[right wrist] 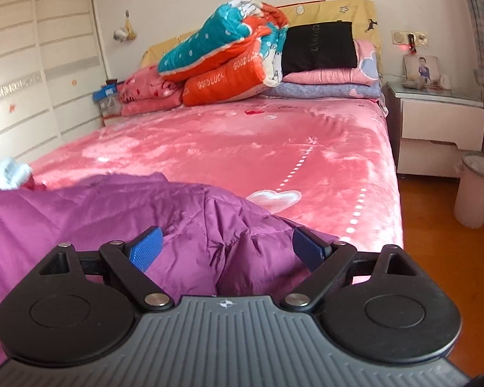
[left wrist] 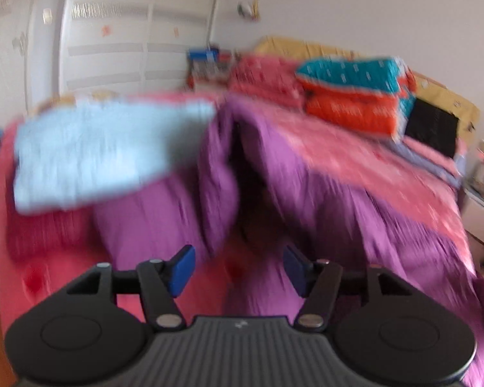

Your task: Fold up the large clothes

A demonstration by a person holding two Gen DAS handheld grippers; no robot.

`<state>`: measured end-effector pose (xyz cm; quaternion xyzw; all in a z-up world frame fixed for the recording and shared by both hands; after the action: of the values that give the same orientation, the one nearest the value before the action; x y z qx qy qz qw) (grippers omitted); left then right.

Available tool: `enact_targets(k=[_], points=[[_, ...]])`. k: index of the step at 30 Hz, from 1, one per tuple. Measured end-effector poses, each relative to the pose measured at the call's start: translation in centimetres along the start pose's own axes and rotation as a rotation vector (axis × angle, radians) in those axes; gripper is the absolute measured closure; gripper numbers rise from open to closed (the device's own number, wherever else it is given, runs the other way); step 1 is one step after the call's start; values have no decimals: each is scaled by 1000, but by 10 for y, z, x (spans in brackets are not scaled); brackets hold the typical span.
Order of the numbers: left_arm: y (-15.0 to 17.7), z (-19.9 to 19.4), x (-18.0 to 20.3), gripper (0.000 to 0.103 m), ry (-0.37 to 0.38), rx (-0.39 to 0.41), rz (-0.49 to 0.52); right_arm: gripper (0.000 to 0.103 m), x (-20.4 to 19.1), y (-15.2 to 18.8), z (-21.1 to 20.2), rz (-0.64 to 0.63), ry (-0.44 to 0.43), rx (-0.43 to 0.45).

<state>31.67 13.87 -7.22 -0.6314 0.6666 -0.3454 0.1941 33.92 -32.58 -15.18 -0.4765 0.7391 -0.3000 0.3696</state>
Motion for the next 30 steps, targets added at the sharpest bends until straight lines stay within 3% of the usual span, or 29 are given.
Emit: enact_targets(k=[4, 11, 20, 26, 30], points=[[57, -2, 0, 43, 24, -108, -31, 0, 0, 11, -50, 29, -91, 16], [121, -11, -1, 43, 80, -193, -114, 0, -42, 56, -121, -133, -243, 36], [151, -1, 3, 43, 210, -182, -313, 0, -96, 144, -160, -325, -405, -200], [158, 24, 9, 38, 277, -187, -423, 0, -133, 200, -162, -526, -407, -311], [148, 28, 19, 37, 430, -153, -490, 0, -151, 234, -157, -665, -380, -360]])
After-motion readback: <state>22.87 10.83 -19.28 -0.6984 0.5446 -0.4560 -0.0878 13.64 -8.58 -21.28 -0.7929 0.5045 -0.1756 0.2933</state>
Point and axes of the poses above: each gripper's, at about its wrist camera, not at the fingertips, and z roughly the way its jaws point, x to its right, y to its underside, the point moved 8 cm from there along z, roughly the way its jaws point, and after that the axes turned 9 degrees about -x, right-handed, at the moved point
